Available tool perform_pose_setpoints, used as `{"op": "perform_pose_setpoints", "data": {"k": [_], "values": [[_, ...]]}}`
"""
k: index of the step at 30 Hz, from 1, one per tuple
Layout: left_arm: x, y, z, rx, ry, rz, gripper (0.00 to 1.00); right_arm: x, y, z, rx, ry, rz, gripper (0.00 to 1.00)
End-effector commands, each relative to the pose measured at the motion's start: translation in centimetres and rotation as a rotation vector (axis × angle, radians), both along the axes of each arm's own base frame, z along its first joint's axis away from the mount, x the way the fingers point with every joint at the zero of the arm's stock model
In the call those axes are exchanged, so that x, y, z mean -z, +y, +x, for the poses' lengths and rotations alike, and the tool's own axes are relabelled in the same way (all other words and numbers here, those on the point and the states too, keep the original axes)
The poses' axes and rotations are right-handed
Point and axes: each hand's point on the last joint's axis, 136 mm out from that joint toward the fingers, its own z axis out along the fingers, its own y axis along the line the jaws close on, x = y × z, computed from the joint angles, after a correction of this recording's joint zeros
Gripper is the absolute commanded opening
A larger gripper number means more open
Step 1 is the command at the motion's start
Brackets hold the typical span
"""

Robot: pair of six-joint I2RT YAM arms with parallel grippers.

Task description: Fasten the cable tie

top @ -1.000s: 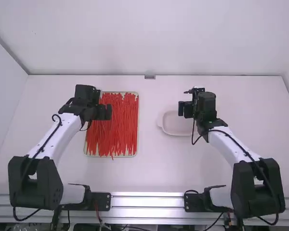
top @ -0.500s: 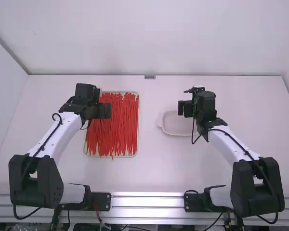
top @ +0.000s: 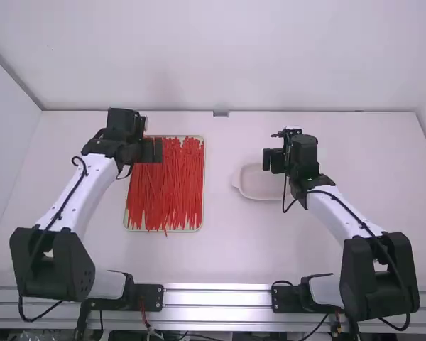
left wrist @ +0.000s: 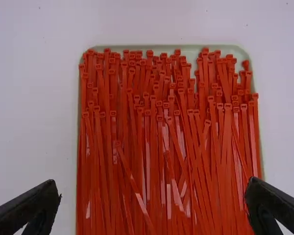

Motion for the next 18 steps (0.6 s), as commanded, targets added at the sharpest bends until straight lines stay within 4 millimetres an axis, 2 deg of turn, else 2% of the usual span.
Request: {"op": "perform_pose_setpoints", "data": {"k": [1,7,18], "values": [[-0.5,-0.3,0.8,0.003,0.000,0.004,0.99,-1.1,0.3,0.8,0.000,-0.025,0.004,0.99],[-0.4,-0.3,1.8,0.008,0.051,0.010,0.99,-1.1,0.3,0.8,-0.001,-0.025,0.004,0.99],[2.0,0.2,3.7,-0.010,0.146,0.042,0.99,-1.2,0.3,0.9,-0.001,-0.031,0.004,0.99]]}}
